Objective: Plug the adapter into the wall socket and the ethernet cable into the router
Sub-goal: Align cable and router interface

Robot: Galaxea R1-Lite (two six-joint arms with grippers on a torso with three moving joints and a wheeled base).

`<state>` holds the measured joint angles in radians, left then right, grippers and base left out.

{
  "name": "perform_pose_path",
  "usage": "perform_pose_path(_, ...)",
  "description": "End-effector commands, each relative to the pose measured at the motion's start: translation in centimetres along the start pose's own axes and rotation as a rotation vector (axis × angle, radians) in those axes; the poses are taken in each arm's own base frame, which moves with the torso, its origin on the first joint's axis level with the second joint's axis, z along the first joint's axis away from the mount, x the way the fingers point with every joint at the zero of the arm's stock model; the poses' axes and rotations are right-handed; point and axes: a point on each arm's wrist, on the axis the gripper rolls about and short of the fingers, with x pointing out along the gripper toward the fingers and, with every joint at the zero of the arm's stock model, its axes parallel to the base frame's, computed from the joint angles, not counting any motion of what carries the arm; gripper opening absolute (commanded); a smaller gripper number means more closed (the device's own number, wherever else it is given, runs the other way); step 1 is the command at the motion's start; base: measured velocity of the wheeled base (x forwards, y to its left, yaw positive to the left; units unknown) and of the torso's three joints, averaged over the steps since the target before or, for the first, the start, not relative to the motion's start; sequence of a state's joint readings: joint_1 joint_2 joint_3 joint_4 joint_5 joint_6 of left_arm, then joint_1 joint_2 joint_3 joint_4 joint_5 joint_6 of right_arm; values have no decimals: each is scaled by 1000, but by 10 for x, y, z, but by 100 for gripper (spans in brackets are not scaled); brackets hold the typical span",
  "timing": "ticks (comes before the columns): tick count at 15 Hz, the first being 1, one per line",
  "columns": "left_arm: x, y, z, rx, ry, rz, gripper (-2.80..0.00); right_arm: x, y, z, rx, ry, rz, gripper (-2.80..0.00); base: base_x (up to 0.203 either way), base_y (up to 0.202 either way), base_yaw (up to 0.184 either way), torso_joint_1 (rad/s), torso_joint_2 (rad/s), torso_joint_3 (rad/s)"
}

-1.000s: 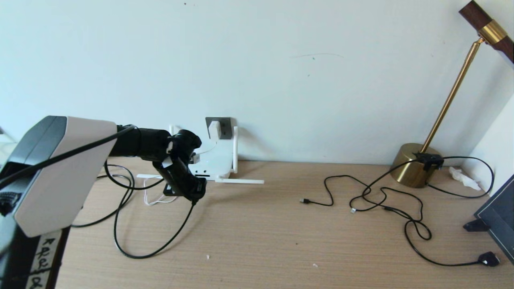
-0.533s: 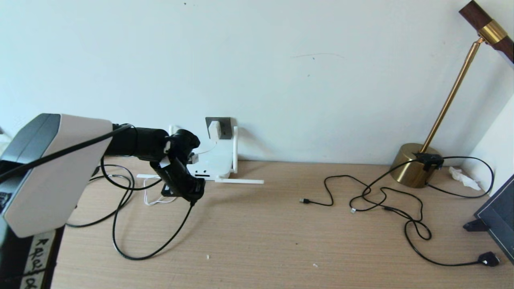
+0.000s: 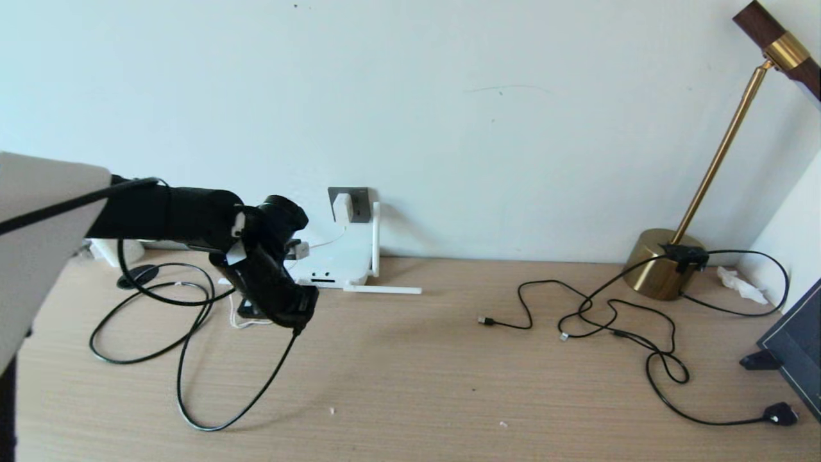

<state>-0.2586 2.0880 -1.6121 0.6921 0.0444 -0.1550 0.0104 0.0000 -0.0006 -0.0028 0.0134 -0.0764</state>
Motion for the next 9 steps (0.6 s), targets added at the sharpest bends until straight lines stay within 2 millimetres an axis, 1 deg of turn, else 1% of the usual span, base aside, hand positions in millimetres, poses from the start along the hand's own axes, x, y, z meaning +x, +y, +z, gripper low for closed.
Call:
perform_pose_path(1,-54,1,-35,17,-44,-18,-280,0,0,0,-1,-1,1,-280,0,0,0,0,0,0)
perform_pose_path(4,-87,-2,-77,51,-56,-40,-280,0,0,0,0,-1,1,-280,0,0,0,0,0,0)
perform_pose_path(5,-94,-4,-90,66,-56,-49,-280,0,0,0,0,0,1,-280,0,0,0,0,0,0)
perform_pose_path(6,-98,-5,-102,82,-49,-56,-280,0,0,0,-1,0,2,-280,0,0,0,0,0,0)
perform_pose_path(7,-98,-6,-111,91,-40,-61,-280,0,0,0,0,-1,1,-280,0,0,0,0,0,0)
perform_pose_path(9,-92,-7,-115,71,-55,-65,-280,0,0,0,-1,0,1,-280,0,0,0,0,0,0)
